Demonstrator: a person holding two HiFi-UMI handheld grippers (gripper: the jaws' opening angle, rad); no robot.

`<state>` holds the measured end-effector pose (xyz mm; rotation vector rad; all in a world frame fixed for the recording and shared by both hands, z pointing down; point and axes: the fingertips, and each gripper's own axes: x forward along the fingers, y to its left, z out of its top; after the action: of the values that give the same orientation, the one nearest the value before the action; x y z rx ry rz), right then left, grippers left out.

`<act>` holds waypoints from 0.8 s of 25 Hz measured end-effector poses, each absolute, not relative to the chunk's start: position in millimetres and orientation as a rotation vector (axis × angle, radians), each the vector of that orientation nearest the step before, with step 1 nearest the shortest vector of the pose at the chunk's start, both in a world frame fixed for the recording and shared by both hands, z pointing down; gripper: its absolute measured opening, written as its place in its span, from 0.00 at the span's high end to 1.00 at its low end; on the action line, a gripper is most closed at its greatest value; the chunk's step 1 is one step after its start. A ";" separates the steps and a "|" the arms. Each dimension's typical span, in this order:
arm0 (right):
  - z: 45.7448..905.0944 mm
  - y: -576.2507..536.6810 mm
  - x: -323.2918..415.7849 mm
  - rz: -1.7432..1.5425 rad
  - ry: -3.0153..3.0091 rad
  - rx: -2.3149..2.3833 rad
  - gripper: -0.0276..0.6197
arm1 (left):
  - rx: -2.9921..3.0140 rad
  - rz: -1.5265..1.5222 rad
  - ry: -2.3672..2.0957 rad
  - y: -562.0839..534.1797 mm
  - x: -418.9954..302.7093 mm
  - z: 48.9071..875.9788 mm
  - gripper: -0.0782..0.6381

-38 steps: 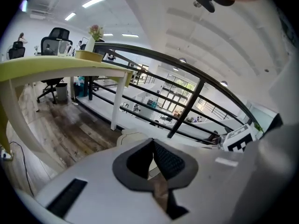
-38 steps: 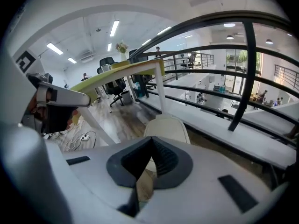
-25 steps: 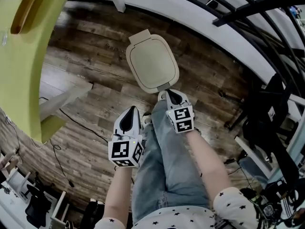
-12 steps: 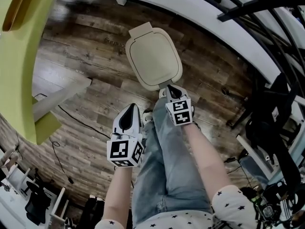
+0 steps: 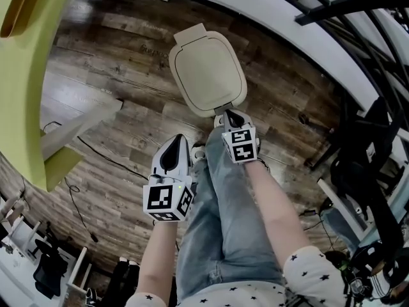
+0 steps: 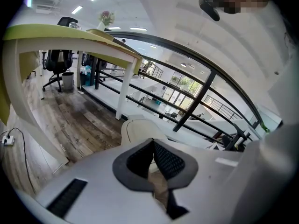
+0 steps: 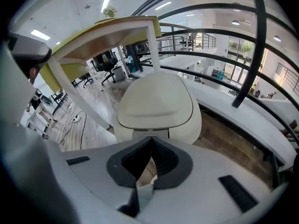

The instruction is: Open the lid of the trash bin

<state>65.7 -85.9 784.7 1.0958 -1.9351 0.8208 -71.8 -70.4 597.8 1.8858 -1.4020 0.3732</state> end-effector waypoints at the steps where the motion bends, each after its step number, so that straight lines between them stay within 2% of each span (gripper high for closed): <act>1: 785.3 -85.7 65.8 0.824 -1.928 1.100 0.97 | 1.884 0.372 -1.402 -70.2 -71.7 598.0 0.87; 20: 789.2 -85.2 65.8 0.807 -1.895 1.112 0.96 | 1.877 0.350 -1.398 -67.6 -72.1 595.6 0.87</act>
<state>65.8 -85.2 789.2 1.1119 -1.8955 0.8071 -72.1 -67.6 595.6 1.8773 -1.3977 0.3500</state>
